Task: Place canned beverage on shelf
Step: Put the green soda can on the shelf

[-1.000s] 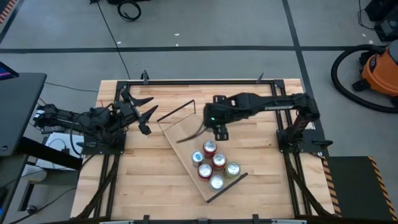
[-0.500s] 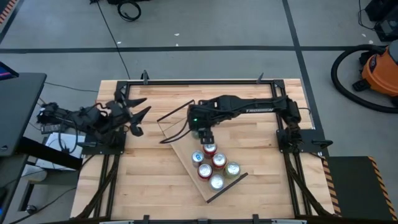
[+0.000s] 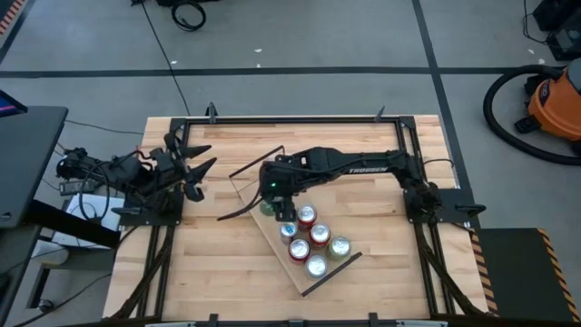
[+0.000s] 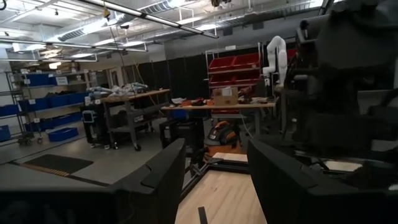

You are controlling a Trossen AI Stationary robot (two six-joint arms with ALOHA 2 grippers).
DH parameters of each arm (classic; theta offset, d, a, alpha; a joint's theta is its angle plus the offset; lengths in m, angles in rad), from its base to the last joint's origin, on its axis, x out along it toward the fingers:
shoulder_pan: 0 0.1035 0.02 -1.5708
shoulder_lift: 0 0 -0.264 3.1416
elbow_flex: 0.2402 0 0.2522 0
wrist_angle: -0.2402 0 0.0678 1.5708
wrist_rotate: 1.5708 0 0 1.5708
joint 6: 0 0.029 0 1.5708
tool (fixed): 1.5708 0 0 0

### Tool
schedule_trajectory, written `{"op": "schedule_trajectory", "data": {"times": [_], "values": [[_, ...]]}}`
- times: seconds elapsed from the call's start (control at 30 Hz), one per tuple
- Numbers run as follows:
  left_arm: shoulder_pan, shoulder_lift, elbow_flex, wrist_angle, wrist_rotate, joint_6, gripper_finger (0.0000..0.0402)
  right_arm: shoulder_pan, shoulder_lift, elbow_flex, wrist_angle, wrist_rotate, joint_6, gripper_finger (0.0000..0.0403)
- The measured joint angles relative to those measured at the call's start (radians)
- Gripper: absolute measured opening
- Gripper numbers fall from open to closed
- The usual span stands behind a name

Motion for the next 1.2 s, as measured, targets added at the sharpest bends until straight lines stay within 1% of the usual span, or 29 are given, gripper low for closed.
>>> {"op": "schedule_trajectory", "data": {"times": [0.1, 0.23, 0.37, 0.5, 0.73, 0.87, 1.0, 1.2], "values": [[0.0, 0.0, 0.0, 0.001, 0.0, 0.0, 0.0183, 0.008, 0.04, 0.043, 0.0, 0.001, -0.001, 0.0302], [0.0, 0.0, 0.0, 0.0, -0.001, 0.0, 0.0183, 0.01, 0.06, 0.039, -0.01, 0.009, -0.002, 0.0302], [0.0, 0.0, 0.0, 0.0, -0.001, 0.0, 0.0183, -0.01, 0.073, 0.041, -0.027, 0.023, -0.002, 0.0302], [0.0, 0.001, 0.0, -0.001, -0.001, 0.0, 0.0183, -0.035, 0.081, 0.041, -0.021, 0.012, -0.008, 0.0302], [0.0, 0.001, 0.0, -0.012, -0.001, -0.005, 0.0183, -0.062, 0.083, 0.017, 0.016, 0.003, -0.027, 0.0302], [0.0, 0.001, 0.0, -0.02, -0.001, -0.011, 0.0183, -0.064, 0.082, -0.006, 0.061, -0.046, -0.043, 0.0302], [0.0, 0.001, 0.0, -0.025, -0.001, -0.031, 0.0183, -0.059, 0.081, -0.029, 0.096, -0.067, -0.048, 0.0302], [0.0, 0.001, 0.0, -0.029, 0.0, -0.037, 0.0183, -0.061, 0.082, -0.075, 0.102, -0.071, -0.053, 0.0303]]}}
